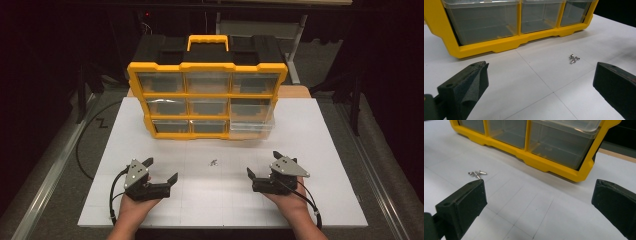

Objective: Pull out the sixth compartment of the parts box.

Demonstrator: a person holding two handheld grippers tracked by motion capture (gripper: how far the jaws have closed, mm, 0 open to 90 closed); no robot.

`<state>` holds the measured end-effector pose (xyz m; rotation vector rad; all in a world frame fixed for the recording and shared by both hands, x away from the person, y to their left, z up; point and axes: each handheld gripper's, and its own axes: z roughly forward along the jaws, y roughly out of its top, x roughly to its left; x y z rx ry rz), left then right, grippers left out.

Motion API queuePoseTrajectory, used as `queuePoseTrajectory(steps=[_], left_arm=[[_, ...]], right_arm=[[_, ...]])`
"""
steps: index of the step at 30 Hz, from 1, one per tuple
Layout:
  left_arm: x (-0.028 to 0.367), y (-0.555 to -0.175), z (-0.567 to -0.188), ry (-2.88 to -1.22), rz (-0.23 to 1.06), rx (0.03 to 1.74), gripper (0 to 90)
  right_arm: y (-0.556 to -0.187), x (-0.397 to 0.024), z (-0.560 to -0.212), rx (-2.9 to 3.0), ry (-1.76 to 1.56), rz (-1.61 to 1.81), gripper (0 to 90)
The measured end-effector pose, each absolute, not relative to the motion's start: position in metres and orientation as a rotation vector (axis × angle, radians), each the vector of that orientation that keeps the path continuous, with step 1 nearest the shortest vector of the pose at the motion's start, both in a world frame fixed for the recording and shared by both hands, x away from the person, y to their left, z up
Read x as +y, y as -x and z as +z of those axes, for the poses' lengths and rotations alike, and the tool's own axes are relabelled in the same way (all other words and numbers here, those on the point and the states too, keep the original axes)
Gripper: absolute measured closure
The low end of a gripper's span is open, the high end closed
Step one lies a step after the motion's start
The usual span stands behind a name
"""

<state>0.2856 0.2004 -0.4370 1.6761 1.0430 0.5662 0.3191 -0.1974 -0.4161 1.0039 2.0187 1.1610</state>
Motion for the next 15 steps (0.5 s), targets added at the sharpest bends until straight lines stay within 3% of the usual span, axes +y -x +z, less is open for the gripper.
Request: queuePoseTrajectory(steps=[15], left_arm=[[0.2009, -0.2867, -0.4379, -1.675, 0.583, 1.030, 0.7]], right_arm=[[-0.3195, -0.2046, -0.4126, 1.976, -1.048, 1.199, 0.8]])
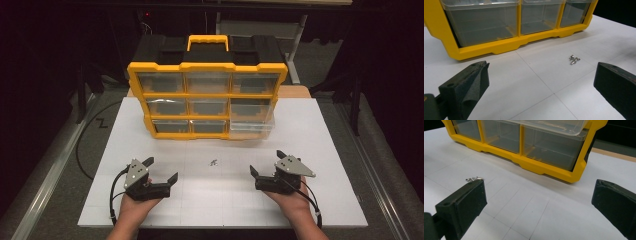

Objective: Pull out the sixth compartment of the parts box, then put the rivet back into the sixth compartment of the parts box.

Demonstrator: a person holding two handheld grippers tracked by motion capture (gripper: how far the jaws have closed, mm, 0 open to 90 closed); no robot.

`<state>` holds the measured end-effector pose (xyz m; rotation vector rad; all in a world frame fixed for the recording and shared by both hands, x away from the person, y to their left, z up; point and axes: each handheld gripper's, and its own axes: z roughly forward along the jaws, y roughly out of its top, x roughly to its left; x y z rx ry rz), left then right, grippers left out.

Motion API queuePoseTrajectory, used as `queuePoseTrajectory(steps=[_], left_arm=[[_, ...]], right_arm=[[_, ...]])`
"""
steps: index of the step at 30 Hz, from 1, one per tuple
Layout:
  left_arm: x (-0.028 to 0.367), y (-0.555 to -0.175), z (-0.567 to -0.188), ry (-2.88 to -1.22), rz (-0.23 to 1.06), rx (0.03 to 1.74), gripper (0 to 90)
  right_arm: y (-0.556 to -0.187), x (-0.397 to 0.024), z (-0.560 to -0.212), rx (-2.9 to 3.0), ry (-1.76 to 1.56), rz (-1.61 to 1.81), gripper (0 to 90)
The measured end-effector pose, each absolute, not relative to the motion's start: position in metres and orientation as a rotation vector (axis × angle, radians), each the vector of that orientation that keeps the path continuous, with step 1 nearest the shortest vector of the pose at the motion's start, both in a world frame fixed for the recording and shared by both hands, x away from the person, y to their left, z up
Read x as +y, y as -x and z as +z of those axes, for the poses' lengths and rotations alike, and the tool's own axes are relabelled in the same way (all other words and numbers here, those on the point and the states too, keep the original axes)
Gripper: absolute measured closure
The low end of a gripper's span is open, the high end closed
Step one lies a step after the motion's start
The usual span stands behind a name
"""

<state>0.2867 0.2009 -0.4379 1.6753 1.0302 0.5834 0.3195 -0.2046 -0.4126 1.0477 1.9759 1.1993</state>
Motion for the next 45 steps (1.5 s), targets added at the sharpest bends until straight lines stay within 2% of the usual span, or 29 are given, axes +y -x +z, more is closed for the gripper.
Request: queuePoseTrajectory(steps=[45], left_arm=[[0.195, -0.287, -0.439, -1.668, 0.604, 1.025, 0.3]], right_arm=[[-0.333, -0.223, -0.429, 2.096, -1.238, 0.906, 0.8]])
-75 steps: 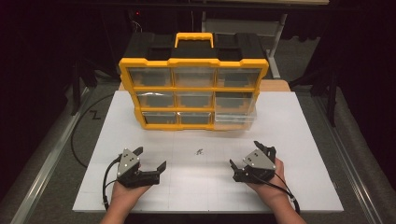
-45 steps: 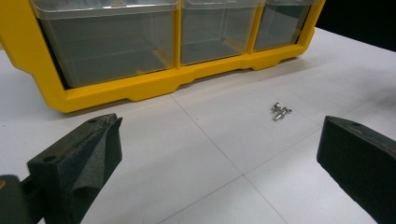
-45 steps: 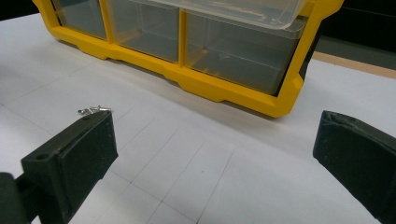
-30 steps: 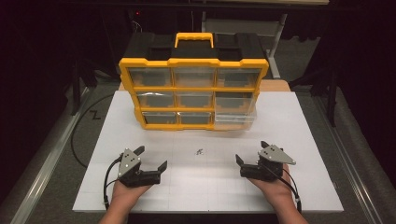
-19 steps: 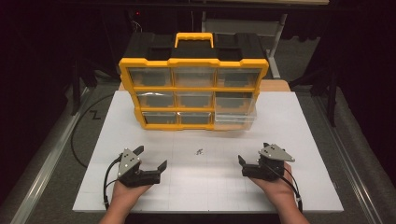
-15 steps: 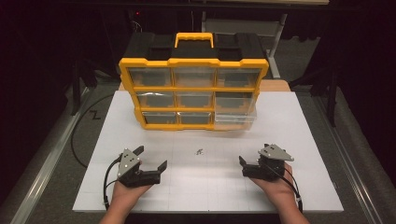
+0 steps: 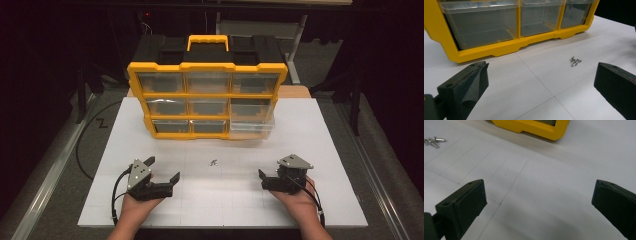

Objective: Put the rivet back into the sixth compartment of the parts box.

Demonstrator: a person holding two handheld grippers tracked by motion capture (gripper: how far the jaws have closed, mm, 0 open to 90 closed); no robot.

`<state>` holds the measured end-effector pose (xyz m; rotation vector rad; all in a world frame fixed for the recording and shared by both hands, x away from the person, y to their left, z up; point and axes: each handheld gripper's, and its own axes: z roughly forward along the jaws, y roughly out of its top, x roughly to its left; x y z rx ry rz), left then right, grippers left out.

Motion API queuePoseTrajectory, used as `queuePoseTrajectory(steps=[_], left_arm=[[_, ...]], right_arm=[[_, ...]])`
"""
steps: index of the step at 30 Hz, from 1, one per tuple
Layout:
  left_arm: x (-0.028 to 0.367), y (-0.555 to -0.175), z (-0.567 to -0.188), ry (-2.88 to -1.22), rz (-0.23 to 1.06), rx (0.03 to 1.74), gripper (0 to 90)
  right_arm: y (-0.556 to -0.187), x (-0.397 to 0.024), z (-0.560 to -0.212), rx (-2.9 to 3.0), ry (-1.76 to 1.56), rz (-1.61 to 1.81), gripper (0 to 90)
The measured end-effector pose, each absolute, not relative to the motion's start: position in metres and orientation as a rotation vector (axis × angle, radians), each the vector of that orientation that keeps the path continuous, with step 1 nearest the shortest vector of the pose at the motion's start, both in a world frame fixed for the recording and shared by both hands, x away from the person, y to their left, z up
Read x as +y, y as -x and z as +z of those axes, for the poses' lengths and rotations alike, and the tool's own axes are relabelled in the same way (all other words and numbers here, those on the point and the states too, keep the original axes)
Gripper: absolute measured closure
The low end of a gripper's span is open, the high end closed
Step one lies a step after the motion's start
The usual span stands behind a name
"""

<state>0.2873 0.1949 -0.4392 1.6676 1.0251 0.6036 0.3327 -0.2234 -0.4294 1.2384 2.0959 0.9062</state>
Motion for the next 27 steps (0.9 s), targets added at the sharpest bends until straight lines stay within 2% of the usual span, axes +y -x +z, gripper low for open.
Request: queuePoseTrajectory(steps=[27], left_arm=[[0.196, -0.285, -0.438, -1.660, 0.593, 1.009, 0.3]], right_arm=[[-0.333, -0.218, -0.411, 2.368, -1.275, 0.685, 0.9]])
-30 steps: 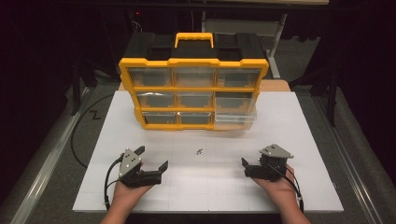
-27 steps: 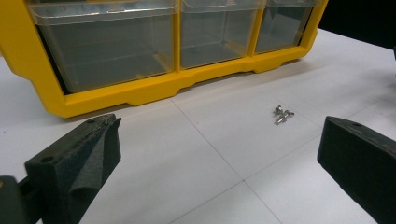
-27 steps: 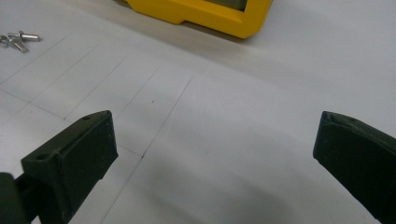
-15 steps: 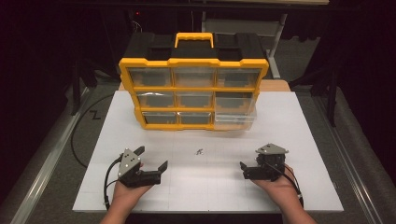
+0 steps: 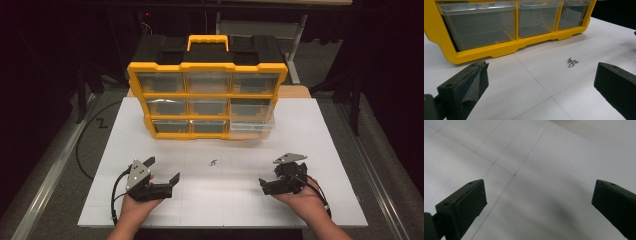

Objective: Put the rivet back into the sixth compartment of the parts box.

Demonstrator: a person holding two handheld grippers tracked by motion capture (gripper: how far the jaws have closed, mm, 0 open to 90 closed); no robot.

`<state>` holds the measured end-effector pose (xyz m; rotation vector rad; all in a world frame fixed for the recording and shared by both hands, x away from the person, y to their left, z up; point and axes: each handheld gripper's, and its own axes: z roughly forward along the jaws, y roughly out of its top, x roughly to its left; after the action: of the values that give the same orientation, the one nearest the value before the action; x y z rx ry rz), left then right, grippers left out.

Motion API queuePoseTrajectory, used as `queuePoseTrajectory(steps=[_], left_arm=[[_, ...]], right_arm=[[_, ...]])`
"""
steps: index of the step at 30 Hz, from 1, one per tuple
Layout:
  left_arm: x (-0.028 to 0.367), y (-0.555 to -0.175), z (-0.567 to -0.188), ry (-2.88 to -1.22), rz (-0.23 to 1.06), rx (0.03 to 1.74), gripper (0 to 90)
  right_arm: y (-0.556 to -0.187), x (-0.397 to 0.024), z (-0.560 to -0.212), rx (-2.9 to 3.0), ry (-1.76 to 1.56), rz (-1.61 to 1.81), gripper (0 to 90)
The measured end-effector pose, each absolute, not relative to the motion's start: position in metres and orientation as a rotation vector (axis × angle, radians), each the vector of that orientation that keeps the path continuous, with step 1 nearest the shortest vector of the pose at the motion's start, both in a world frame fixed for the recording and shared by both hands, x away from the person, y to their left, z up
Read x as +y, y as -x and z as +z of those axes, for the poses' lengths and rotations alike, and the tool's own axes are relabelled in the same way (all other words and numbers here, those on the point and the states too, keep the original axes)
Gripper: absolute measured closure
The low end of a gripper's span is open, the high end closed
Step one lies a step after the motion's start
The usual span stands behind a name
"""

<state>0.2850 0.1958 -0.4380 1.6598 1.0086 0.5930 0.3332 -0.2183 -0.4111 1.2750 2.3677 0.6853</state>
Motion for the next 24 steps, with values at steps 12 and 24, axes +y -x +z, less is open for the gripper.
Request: queuePoseTrajectory(steps=[12, 24], left_arm=[[0.196, -0.285, -0.438, -1.666, 0.585, 1.003, 0.4], [0.196, -0.285, -0.438, -1.668, 0.576, 1.003, 0.4]], right_arm=[[-0.335, -0.214, -0.408, 2.488, -1.252, 0.544, 0.8], [-0.333, -0.206, -0.410, 2.599, -1.197, 0.419, 0.8]])
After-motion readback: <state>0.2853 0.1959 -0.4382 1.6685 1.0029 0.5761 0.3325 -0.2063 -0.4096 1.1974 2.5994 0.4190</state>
